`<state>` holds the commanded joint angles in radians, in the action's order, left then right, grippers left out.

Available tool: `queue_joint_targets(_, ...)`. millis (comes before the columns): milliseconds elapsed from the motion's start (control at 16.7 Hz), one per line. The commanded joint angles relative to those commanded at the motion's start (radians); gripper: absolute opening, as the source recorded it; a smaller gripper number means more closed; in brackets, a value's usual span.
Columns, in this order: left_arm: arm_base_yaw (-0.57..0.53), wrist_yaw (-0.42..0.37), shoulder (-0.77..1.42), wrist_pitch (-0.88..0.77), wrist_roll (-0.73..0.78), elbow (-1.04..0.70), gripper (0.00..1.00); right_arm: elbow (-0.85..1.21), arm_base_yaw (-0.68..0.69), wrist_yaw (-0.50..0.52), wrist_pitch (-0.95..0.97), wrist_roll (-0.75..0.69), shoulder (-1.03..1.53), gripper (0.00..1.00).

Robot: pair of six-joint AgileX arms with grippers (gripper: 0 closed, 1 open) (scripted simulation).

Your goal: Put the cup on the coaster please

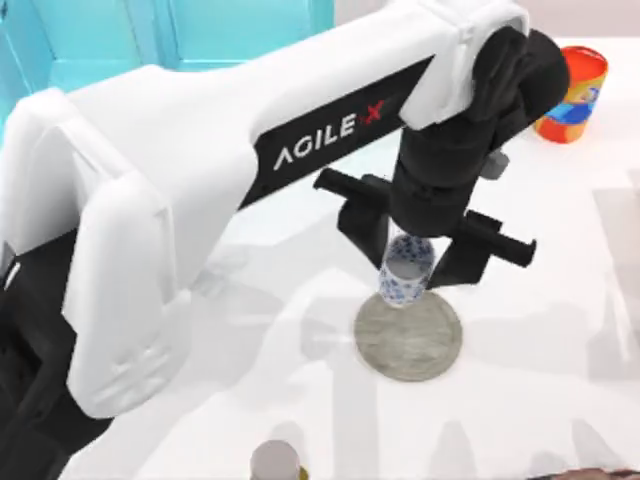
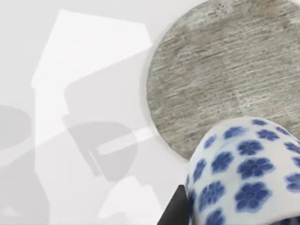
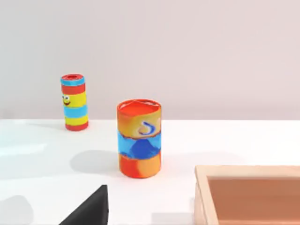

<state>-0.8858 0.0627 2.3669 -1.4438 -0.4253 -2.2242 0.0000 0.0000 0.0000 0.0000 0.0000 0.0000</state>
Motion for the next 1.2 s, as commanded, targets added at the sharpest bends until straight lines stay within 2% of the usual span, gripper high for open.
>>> queue_joint_targets(180,-0.004,-0.031,0.066,-0.047,-0.225,-0.101,0.0,0.0,0.0,0.0,0.0,0.0,0.0,1.0)
queue_joint_targets(420,0.012,-0.063,0.11,-0.076,-0.39,-0.188,0.0,0.0,0.0,0.0,0.0,0.0,0.0,1.0)
queue_joint_targets(900,0.012,-0.067,0.111,-0.061,-0.408,-0.18,0.0,0.0,0.0,0.0,0.0,0.0,0.0,1.0)
queue_joint_targets(1200,0.015,-0.076,0.099,0.109,-0.409,0.011,0.0,0.0,0.0,0.0,0.0,0.0,0.0,1.0)
